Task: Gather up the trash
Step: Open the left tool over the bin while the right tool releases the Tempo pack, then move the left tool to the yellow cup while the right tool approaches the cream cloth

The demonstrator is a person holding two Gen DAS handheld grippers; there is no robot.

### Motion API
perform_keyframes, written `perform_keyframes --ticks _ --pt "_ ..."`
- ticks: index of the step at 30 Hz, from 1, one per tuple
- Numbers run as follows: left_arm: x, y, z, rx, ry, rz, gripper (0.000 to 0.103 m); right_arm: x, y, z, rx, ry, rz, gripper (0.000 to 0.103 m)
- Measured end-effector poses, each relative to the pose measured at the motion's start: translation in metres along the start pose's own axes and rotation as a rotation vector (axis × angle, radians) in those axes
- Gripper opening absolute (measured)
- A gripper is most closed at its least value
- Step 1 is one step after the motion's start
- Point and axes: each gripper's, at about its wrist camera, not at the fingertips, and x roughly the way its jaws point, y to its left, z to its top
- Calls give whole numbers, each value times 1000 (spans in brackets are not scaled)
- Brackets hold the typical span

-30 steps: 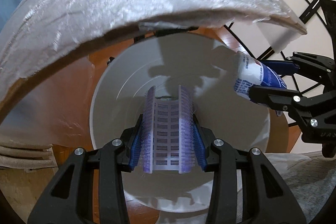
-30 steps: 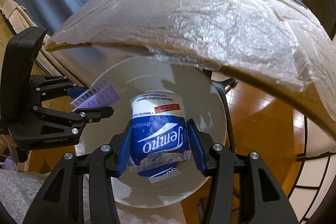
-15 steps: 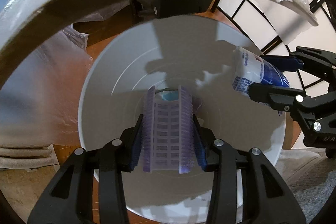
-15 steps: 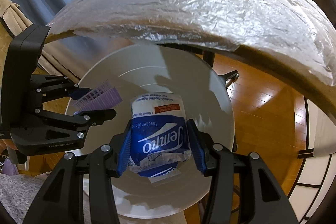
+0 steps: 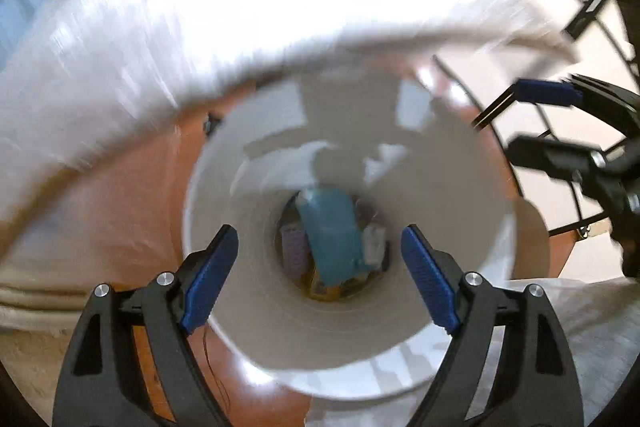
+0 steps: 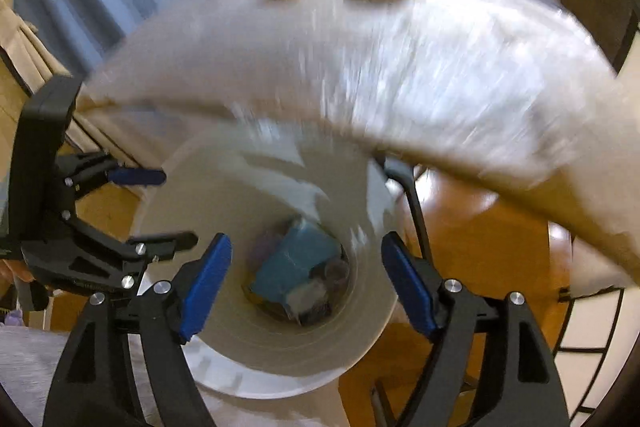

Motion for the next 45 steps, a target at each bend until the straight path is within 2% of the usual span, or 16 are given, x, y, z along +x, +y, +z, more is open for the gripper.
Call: perform_keyframes --ticks 1,3,4,6,8,10,13,18,23,26,31,32,34,39,45 --pt "-26 -3 5 26 -75 -9 89 -12 0 6 -6 -46 -11 94" --pt "-62 -3 15 50 -206 -3 102 -35 -4 22 -8 -148 -56 96" --pt "-76 0 23 55 -268 12 102 -39 -7 29 -2 -174 -73 97" --pt "-87 9 40 54 -325 54 102 -43 -19 47 19 -237 -96 98" --pt "-86 24 64 30 -354 112 102 -31 -29 70 44 -258 -133 98" --pt "-75 39 87 -2 -335 146 102 -20 -34 85 52 -264 -148 98" --pt "-59 58 113 -31 -336 144 102 0 -42 108 54 -256 -150 98" --pt "-36 68 143 0 -318 141 102 31 -50 137 65 -213 -134 98" --pt "-22 66 155 52 -305 162 102 55 -52 155 71 -182 -133 97" --pt "-10 68 163 54 -285 142 102 68 -55 162 66 -153 -138 88" --pt "-2 69 170 62 -274 115 102 81 -57 167 65 -128 -136 85" --pt "-2 69 172 65 -276 118 101 83 -56 168 58 -126 -138 83" --pt "0 70 175 69 -269 120 90 85 -55 169 45 -123 -148 80" --pt "6 68 179 86 -260 119 77 88 -55 170 37 -116 -157 76" --pt "10 66 180 89 -251 111 77 91 -59 171 52 -117 -150 74"
